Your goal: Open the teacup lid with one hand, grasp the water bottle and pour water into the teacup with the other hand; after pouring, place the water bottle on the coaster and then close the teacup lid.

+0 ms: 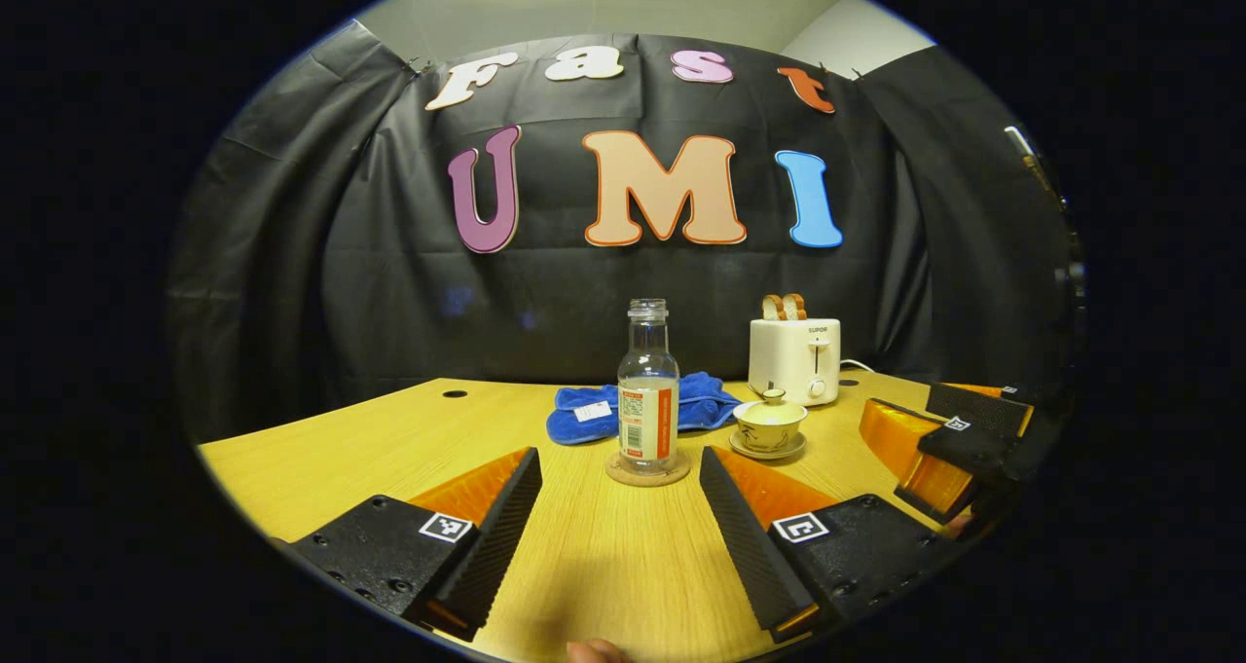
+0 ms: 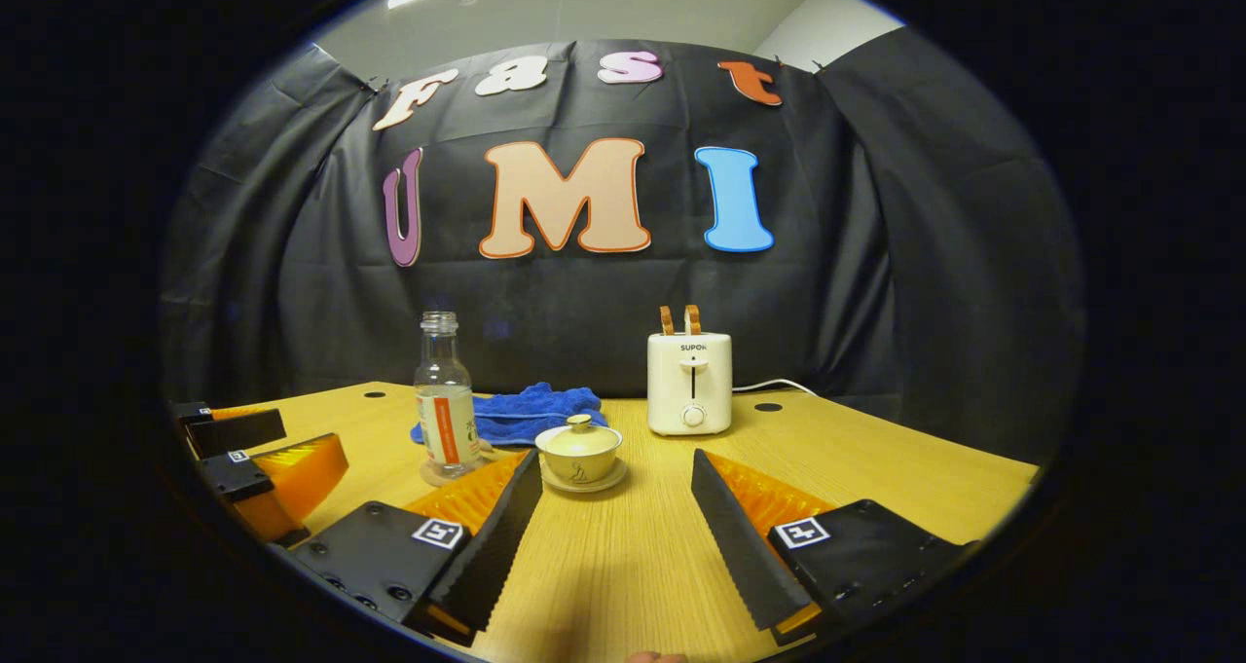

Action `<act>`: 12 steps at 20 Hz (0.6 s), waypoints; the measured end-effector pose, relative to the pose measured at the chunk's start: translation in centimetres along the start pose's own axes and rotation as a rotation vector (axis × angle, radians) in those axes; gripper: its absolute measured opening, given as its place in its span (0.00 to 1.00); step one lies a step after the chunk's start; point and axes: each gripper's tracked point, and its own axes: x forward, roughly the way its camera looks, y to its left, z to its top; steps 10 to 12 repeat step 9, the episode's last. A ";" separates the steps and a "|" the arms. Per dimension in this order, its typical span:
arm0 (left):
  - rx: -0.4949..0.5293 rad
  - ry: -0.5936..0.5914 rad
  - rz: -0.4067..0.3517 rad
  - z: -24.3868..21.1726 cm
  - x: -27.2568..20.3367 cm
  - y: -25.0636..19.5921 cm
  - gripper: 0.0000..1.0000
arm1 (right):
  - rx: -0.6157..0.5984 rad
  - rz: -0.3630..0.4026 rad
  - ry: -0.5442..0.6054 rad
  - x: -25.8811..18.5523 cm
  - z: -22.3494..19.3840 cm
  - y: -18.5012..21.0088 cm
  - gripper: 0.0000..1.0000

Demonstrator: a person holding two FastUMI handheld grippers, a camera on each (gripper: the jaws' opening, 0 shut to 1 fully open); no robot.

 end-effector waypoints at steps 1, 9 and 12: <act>0.001 0.004 -0.001 -0.1 -0.6 -0.4 0.95 | 0.001 0.009 -0.001 -0.8 0.1 0.2 0.99; 0.003 -0.020 -0.003 0.5 -3.9 -2.7 0.95 | -0.002 0.030 0.002 -4.9 0.1 1.1 0.97; 0.003 -0.020 -0.003 0.5 -3.9 -2.7 0.95 | -0.002 0.030 0.002 -4.9 0.1 1.1 0.97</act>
